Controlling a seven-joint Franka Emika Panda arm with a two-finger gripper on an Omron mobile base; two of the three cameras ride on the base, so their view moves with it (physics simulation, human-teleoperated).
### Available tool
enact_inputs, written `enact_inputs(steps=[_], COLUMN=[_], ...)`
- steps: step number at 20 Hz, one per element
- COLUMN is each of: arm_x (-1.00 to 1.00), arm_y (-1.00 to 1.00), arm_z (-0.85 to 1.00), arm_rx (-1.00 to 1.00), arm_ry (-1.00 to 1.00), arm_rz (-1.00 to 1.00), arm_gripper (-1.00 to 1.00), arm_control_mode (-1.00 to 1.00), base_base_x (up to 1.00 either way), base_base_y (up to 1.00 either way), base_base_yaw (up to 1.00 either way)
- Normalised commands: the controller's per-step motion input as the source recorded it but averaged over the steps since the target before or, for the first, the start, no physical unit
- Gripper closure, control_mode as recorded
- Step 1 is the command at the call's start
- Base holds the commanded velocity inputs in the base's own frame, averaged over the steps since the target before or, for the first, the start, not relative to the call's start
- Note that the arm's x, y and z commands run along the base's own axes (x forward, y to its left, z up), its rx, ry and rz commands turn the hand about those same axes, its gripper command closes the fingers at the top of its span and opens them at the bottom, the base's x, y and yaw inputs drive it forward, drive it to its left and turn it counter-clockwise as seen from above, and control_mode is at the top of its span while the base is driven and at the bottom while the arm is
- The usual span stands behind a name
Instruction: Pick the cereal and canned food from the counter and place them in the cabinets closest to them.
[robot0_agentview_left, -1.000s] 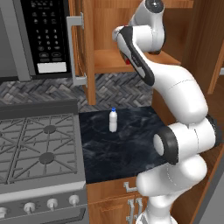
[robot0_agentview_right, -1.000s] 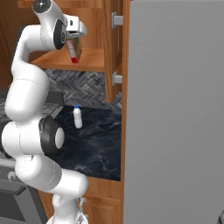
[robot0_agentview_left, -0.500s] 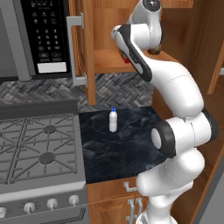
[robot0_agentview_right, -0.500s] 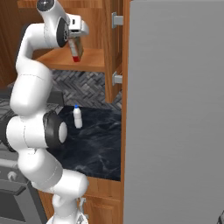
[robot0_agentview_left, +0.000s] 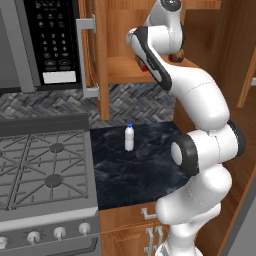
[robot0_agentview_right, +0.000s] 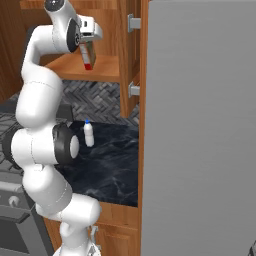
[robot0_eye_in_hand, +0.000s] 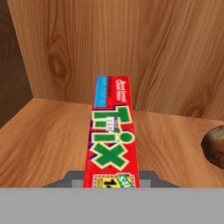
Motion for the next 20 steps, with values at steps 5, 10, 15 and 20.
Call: enact_inputs(steps=[5, 10, 15, 20], arm_x=[0.01, -0.10, -0.51, -0.75], arm_y=[0.00, 0.00, -0.08, -0.11], arm_z=[-0.01, 0.02, 0.00, -0.17], arm_rx=[0.00, 0.00, -0.02, -0.04], arm_ry=[0.00, 0.00, 0.00, 0.00], arm_rz=[0.00, 0.00, 0.01, 0.00], arm_gripper=[-1.00, -1.00, -1.00, -1.00], arm_control_mode=[-1.00, -1.00, -1.00, -1.00], base_base_x=[0.00, 0.00, 0.00, 0.00], base_base_y=[0.00, 0.00, 0.00, 0.00], base_base_yaw=[0.00, 0.00, 0.00, 0.00])
